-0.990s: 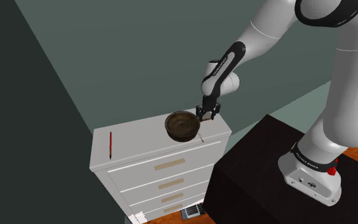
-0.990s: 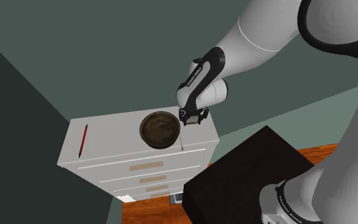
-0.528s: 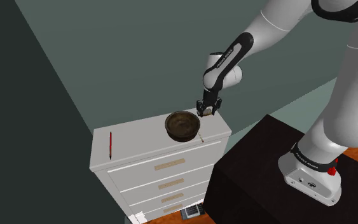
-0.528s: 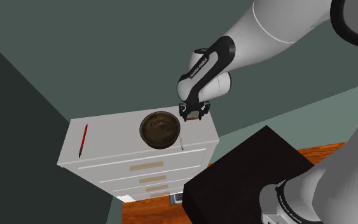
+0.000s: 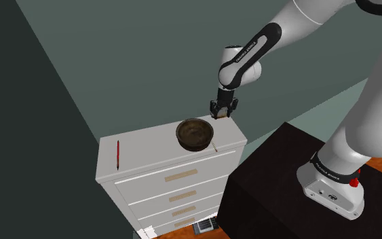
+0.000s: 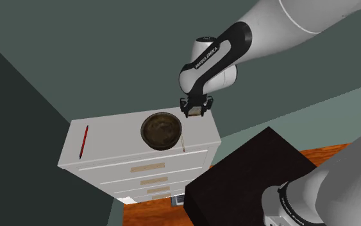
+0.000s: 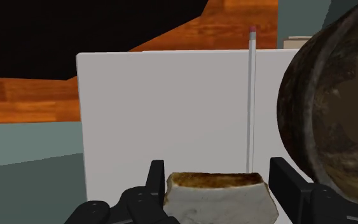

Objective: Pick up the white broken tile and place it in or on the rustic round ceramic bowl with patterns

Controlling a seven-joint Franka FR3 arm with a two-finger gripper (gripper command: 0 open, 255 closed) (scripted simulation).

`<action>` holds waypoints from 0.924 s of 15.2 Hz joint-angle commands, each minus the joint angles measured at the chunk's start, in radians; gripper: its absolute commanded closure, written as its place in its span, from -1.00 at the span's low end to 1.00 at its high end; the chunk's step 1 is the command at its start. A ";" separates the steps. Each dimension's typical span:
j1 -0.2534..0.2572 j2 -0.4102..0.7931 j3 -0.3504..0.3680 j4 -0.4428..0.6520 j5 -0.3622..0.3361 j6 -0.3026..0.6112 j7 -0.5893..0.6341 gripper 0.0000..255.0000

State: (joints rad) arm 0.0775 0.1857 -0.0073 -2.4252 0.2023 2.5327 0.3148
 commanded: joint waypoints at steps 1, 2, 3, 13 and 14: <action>-0.001 -0.026 -0.004 0.001 -0.008 -0.027 0.004 1.00; -0.001 -0.038 -0.005 0.002 -0.011 -0.041 0.008 1.00; -0.001 -0.050 -0.006 0.003 -0.014 -0.054 0.011 1.00; 0.027 -0.131 0.015 0.022 -0.032 -0.146 0.085 1.00; 0.041 -0.128 0.028 0.026 -0.031 -0.144 0.111 1.00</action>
State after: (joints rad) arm 0.1063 0.0504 0.0091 -2.4015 0.1694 2.3808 0.4023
